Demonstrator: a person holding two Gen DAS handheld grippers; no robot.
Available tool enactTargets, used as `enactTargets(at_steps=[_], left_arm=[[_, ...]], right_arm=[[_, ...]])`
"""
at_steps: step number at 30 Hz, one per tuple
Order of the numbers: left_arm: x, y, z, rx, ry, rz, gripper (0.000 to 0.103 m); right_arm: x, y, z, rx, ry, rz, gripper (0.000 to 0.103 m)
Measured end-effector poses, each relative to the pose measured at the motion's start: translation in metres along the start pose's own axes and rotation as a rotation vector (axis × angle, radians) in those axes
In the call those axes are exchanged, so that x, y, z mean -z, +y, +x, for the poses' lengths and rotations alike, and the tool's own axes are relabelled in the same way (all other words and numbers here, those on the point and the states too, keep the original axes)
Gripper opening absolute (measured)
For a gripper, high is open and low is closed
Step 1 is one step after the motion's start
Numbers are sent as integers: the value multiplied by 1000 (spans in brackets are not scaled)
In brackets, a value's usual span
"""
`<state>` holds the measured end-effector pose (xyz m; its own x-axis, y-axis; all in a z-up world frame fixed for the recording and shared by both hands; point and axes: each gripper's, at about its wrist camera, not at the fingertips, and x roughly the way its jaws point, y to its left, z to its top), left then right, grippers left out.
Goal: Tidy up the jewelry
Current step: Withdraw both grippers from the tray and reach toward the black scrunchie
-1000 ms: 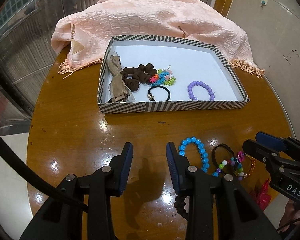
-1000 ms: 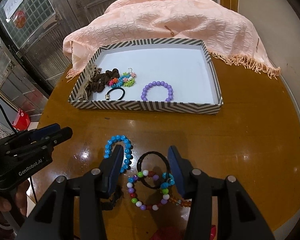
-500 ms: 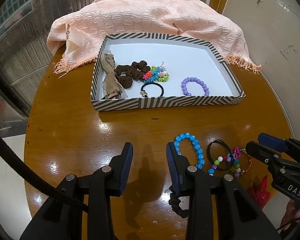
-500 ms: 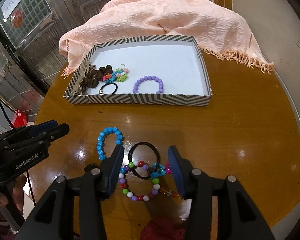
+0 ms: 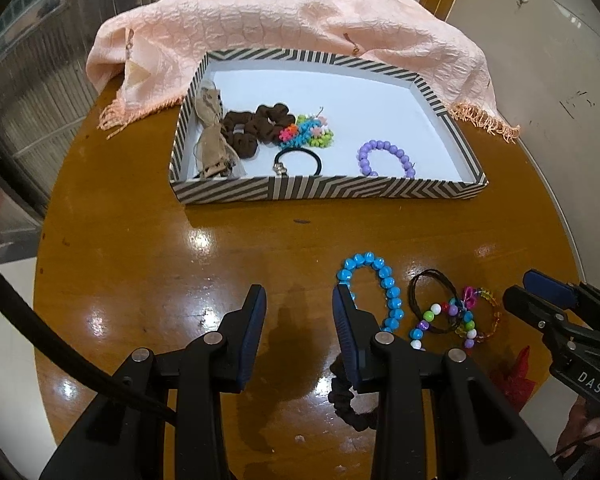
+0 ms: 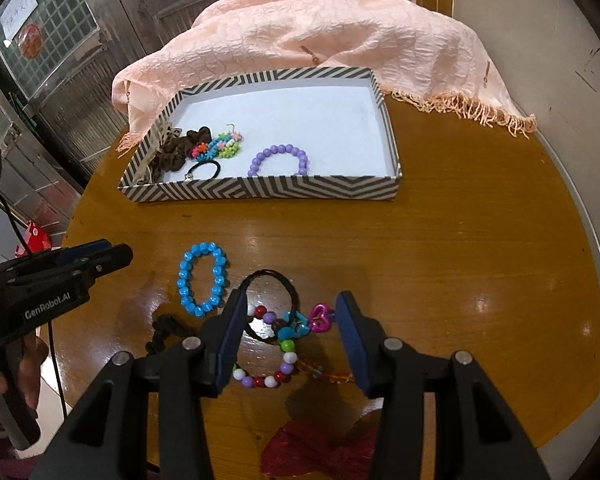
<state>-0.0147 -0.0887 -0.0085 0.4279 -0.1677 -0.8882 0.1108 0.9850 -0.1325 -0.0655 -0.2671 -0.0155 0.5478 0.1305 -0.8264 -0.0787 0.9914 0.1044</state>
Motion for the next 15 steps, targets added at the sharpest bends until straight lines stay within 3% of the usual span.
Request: enactTargets(at_steps=[6, 15], left_arm=[[0, 3, 0, 14, 12, -6, 17], [14, -3, 2, 113, 82, 51, 18]], right_arm=[[2, -17, -7, 6, -5, 35, 48], [23, -49, -24, -2, 5, 75, 48]])
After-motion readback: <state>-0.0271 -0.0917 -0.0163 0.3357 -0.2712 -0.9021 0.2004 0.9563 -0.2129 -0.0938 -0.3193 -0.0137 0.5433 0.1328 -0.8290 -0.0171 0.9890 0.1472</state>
